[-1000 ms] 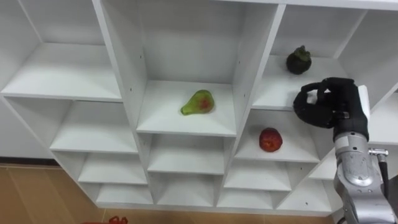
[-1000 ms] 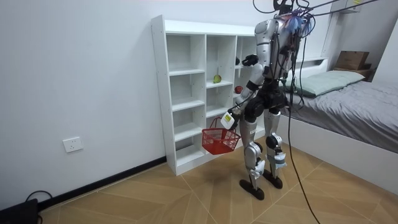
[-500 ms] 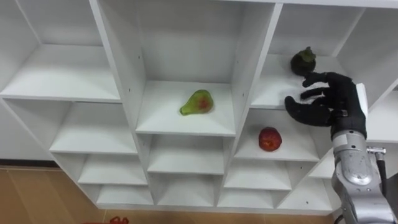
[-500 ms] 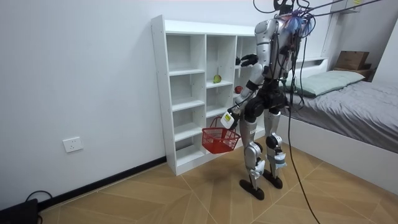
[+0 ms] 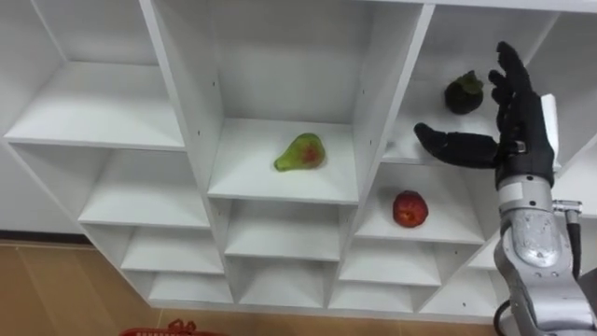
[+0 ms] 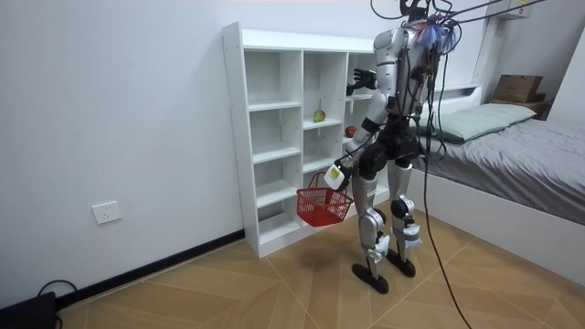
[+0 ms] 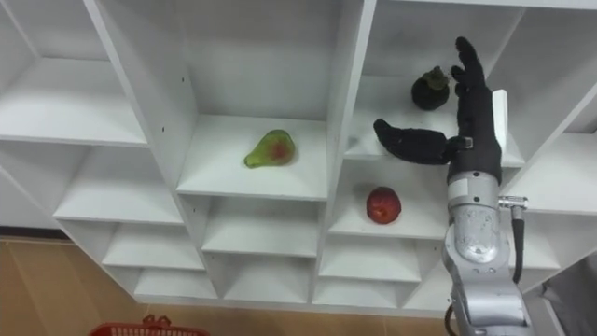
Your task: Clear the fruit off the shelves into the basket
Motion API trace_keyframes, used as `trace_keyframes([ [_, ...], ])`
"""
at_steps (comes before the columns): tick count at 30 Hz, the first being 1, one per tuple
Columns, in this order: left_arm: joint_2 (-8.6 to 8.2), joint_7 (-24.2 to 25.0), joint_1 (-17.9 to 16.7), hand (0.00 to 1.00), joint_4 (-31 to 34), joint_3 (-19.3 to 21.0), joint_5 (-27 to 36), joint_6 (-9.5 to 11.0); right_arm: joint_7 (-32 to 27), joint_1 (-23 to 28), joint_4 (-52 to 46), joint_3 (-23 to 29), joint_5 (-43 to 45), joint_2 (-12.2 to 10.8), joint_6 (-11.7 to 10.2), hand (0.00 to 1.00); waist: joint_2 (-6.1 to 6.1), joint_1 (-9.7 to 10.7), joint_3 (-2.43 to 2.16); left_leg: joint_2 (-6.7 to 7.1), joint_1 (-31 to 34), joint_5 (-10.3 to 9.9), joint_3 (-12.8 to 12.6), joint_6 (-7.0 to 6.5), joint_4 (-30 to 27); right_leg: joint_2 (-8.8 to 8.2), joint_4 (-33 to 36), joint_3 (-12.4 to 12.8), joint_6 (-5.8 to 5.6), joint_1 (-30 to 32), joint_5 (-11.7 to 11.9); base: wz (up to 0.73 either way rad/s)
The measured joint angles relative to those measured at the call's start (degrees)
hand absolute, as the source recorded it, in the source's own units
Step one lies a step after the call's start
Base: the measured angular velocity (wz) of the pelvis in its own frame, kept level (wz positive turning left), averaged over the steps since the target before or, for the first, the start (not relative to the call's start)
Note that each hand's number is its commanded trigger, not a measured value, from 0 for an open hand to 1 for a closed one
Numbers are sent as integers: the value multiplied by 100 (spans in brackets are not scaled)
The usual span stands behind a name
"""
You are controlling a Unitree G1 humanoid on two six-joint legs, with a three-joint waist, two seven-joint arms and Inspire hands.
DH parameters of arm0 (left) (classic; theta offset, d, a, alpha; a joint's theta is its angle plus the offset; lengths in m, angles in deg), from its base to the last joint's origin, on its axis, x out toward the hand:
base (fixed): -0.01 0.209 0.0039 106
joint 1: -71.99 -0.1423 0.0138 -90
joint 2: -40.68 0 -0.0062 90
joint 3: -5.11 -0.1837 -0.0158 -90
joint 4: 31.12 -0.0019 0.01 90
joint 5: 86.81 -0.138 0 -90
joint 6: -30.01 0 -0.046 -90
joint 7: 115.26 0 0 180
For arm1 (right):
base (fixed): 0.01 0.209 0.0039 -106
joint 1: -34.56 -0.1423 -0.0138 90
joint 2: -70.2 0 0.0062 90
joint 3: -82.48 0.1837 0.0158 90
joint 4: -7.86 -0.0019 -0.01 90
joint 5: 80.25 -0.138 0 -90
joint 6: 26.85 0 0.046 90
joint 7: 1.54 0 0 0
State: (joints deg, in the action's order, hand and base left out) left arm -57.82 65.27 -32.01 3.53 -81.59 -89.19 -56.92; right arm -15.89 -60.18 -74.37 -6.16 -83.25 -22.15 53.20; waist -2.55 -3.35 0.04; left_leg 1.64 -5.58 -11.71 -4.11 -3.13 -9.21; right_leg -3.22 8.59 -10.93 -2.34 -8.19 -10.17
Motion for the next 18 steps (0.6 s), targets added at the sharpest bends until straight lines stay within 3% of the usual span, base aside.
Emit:
trace_keyframes([
  [5,-10,-10,-1,100,-97,-2,-51,-1,-155,1,-233,-4,-91,0,0,0,40,-10,-22,1,-9,1,-11,0,-17,-6,-4,-5,0,-1,0,0],
  [18,-27,-118,1,100,-103,-16,-54,-58,-279,161,-333,-16,-119,0,18,0,33,7,-22,2,10,2,-9,-2,-10,-9,2,-10,0,0,0,0],
])
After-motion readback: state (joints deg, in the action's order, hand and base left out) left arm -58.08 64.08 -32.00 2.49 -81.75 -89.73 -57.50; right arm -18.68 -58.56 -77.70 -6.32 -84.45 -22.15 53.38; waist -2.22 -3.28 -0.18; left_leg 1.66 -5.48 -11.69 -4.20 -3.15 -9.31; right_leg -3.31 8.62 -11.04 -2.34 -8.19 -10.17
